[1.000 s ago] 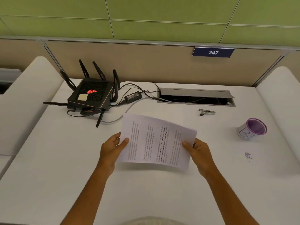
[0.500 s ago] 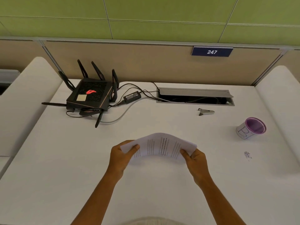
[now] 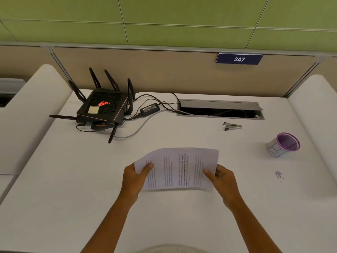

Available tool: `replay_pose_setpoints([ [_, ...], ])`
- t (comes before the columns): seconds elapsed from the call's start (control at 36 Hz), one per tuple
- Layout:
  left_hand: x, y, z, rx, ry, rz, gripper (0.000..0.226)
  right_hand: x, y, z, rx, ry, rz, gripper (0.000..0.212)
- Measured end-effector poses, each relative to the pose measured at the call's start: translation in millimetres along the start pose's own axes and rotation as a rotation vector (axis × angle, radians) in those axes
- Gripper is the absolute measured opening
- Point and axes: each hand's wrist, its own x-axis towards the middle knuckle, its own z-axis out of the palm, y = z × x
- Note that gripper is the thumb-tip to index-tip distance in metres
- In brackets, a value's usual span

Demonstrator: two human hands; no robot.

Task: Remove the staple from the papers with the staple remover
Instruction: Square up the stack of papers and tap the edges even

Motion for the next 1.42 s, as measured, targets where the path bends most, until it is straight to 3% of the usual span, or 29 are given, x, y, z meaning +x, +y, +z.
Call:
replay_pose_setpoints([
  [0.14, 0, 0, -6, -0.082, 0.065, -0.021, 0.016, 3, -3, -10, 0.135, -0.134, 0.012, 0.042],
  [0.28, -9, -7, 1, -0.228, 0.099, -0.052, 0.025, -1, -5, 4, 0.481, -0.164, 0.07, 0.068],
  [0.36, -19, -11, 12, -0.315, 0.12, -0.098, 0.029, -8, -9, 23, 0.52, -0.152, 0.088, 0.064],
  [0.47, -34, -20, 26, -0.345, 0.1, -0.154, 0.033, -16, -11, 48, 0.457, -0.059, 0.095, 0.043],
  [0.56, -40, -23, 27, -0.329, 0.086, -0.153, 0.04, -17, -14, 53, 0.388, -0.005, 0.083, 0.033],
  [0.72, -33, -19, 6, -0.185, 0.015, -0.074, 0.028, -5, -28, 35, 0.252, 0.01, 0.076, 0.02],
  [0.97, -18, 27, 23, -0.032, -0.202, 0.027, 0.026, -4, -59, 28, 0.075, -0.024, -0.078, 0.025],
  [1.17, -16, 56, 40, -0.071, -0.117, 0.185, 0.019, -14, -67, 35, 0.102, 0.035, -0.251, 0.031],
  [1.42, -25, 33, 46, 0.034, -0.138, 0.156, 0.015, -17, -28, 43, 0.121, 0.081, -0.071, 0.024],
])
